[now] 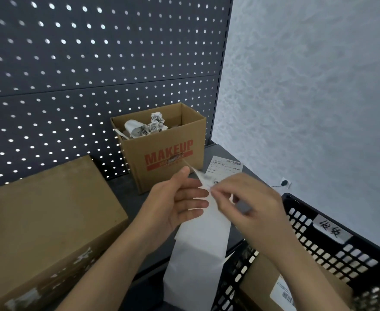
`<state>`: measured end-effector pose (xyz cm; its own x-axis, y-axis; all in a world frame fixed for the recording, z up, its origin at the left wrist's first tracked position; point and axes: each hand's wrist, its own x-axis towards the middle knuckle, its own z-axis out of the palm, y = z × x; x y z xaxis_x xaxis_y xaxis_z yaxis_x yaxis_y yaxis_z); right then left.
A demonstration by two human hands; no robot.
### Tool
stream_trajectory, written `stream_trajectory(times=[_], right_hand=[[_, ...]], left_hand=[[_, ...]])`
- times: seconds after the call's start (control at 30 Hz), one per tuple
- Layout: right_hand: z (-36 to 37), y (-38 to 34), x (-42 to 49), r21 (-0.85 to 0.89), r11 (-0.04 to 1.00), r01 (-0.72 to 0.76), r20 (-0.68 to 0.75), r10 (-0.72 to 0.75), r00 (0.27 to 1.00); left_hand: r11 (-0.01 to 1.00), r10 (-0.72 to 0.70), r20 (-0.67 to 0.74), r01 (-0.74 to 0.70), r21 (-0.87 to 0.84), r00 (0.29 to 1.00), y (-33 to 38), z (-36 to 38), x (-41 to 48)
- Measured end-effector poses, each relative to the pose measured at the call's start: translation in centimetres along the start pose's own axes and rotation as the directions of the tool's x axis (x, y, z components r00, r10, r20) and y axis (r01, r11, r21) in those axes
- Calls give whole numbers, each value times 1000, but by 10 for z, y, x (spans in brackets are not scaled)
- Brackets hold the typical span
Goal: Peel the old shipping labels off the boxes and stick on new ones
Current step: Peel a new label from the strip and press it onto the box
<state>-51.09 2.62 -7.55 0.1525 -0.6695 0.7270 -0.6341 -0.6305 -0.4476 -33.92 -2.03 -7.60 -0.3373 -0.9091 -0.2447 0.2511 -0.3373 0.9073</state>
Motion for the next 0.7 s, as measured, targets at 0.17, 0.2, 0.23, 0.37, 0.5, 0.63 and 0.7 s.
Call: stream_trajectory(times=[0.17,0.2,0.23,0.37,0.5,0.63,0.7], right_hand=[[9,3,-16,-117,975,186,85,-177,981],[10,4,-17,-117,973,200,100,-189,977],[10,5,-18,-114,971,209,117,-196,974],[8,11,-20,-64,980,191,203,-174,964],[11,10,-17,49,989,138,227,-146,963],[25,-2,-3,129,989,65,39,-71,997],[34,-11,12,194,978,-80,-15,84,996]], left_hand=[[995,38,44,-41,86,998,-3,-8,-6],[993,54,32,-57,102,998,-4,-10,-7],[990,72,17,-74,122,997,-4,-11,-9],[963,149,-43,-135,234,988,-3,-15,-15],[931,254,-160,-197,306,954,6,-26,-22],[914,320,-241,-231,334,916,19,-46,-35],[909,340,-265,-243,339,902,24,-57,-45]])
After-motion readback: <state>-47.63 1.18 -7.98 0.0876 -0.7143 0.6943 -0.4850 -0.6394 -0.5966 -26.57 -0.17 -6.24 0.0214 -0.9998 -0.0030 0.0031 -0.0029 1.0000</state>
